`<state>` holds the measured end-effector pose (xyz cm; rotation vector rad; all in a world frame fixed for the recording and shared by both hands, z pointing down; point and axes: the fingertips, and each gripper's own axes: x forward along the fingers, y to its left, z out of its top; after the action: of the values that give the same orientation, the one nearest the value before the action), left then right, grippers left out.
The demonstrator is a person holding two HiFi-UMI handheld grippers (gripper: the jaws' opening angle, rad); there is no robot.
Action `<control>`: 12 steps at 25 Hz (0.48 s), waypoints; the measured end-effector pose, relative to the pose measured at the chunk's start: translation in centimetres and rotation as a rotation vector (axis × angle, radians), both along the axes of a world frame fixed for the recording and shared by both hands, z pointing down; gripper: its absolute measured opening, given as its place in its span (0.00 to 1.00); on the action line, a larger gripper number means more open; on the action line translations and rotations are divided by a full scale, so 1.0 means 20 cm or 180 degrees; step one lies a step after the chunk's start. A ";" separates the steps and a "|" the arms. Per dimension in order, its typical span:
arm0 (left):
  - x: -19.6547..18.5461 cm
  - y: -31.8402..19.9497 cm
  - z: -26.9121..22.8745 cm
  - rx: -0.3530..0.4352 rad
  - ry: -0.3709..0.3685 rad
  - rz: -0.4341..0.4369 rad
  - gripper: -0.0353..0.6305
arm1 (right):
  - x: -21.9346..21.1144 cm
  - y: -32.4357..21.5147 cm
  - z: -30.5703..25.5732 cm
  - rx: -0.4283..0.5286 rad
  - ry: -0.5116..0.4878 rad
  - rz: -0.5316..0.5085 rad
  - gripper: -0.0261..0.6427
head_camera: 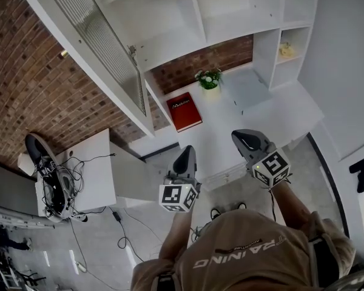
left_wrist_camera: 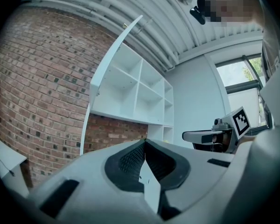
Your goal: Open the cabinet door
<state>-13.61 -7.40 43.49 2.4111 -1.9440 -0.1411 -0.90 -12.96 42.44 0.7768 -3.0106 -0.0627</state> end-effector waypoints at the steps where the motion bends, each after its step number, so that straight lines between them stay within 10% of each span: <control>1: 0.00 0.00 -0.01 -0.0003 -0.0009 0.0011 0.07 | 0.00 -0.01 -0.02 0.0020 -0.0006 -0.0001 0.06; 12: -0.01 -0.05 -0.09 0.0076 -0.0062 0.0041 0.07 | -0.03 -0.03 -0.10 0.0145 0.0000 -0.0054 0.06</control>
<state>-13.82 -8.49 41.69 2.4484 -1.9456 -0.1416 -1.41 -13.64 40.42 0.7547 -3.0261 -0.1319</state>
